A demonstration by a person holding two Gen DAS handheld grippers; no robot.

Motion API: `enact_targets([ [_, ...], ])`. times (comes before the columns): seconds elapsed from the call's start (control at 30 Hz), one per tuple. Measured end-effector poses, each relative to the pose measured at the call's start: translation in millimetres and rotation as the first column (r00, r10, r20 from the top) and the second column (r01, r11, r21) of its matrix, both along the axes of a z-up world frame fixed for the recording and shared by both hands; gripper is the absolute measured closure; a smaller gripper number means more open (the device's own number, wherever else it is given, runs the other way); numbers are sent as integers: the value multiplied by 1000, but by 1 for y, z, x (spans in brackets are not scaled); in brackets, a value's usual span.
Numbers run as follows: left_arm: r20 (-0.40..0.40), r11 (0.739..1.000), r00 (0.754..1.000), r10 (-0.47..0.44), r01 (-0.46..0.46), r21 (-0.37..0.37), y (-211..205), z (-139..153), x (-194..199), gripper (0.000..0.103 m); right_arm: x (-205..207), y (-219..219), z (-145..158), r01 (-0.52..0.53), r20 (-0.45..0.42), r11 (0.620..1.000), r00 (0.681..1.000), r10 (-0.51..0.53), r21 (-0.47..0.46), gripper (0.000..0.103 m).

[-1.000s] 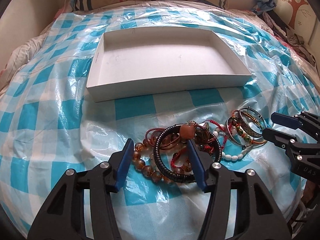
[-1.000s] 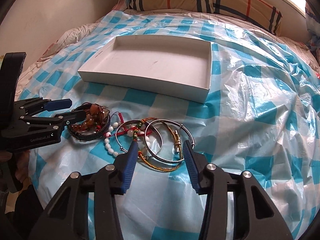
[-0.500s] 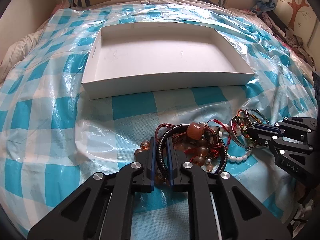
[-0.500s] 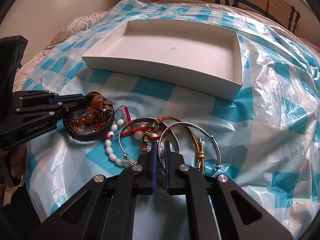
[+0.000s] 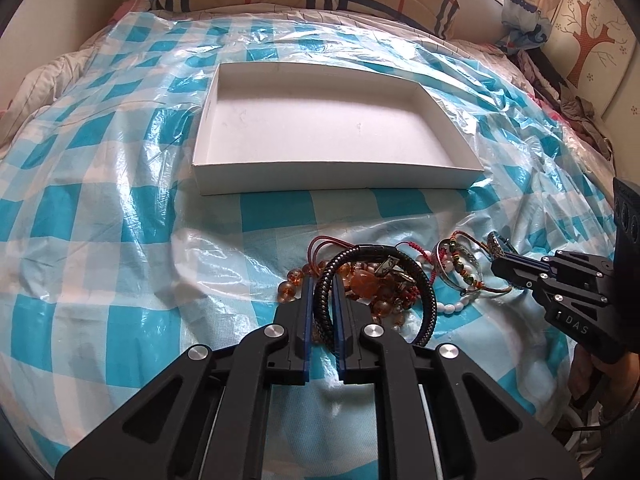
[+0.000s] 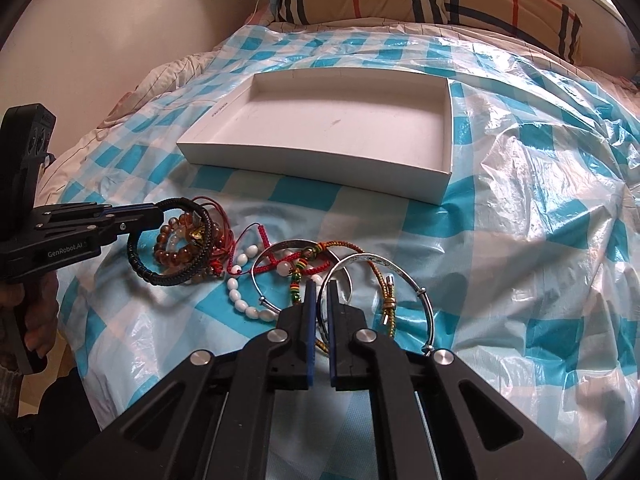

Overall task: Organize jewelry
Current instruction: 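Carry the black bracelet with the left tool while the right tool carries the silver bangle into the white tray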

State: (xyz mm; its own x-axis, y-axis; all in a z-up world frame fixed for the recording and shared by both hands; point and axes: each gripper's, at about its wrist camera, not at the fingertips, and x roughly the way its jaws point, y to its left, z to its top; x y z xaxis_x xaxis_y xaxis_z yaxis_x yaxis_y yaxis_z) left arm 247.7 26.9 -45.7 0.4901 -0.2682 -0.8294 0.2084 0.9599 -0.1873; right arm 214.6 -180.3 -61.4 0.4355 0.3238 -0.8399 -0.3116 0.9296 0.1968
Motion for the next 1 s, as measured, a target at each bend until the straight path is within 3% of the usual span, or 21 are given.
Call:
enact_targets([
  [0.2,28,999,1000,-2,3,-50,4,20,-10,95,-12,-1,15,10,35,999,999,-11,31,97],
  [0.43,62,999,998,10,-7,-49,-7,30,-9,95,-18,11,39,-19,126,1000,992,18,8,97],
  [1.0,112,993,989,94,-86,-76,-8,34,39,95,39,29,51,-63,214,998,975,66,-24,97],
])
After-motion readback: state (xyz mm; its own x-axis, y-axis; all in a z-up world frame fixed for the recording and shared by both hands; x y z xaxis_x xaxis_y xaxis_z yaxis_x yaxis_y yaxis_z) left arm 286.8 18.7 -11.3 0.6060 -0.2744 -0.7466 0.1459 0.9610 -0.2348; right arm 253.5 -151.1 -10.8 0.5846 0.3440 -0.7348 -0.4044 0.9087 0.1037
